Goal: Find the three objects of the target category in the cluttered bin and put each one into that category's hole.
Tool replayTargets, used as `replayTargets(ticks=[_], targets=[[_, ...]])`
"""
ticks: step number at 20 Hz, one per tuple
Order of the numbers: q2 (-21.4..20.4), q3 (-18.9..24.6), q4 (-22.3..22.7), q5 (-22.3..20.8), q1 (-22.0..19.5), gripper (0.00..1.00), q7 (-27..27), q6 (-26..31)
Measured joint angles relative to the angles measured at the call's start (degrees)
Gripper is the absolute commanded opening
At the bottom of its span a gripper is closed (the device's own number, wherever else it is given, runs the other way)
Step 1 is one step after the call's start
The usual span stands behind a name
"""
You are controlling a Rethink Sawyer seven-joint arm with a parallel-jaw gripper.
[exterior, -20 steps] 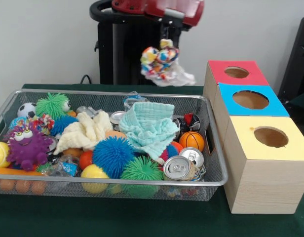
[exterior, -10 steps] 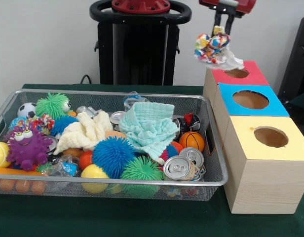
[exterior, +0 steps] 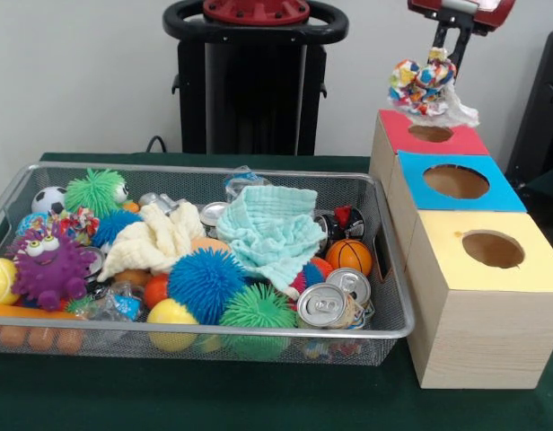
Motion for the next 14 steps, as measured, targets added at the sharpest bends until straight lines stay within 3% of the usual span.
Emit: replayTargets(ticks=[14], targets=[[5.79, -9.69, -4.89, 6.69, 2.79, 0.0, 2.54, 0.04]])
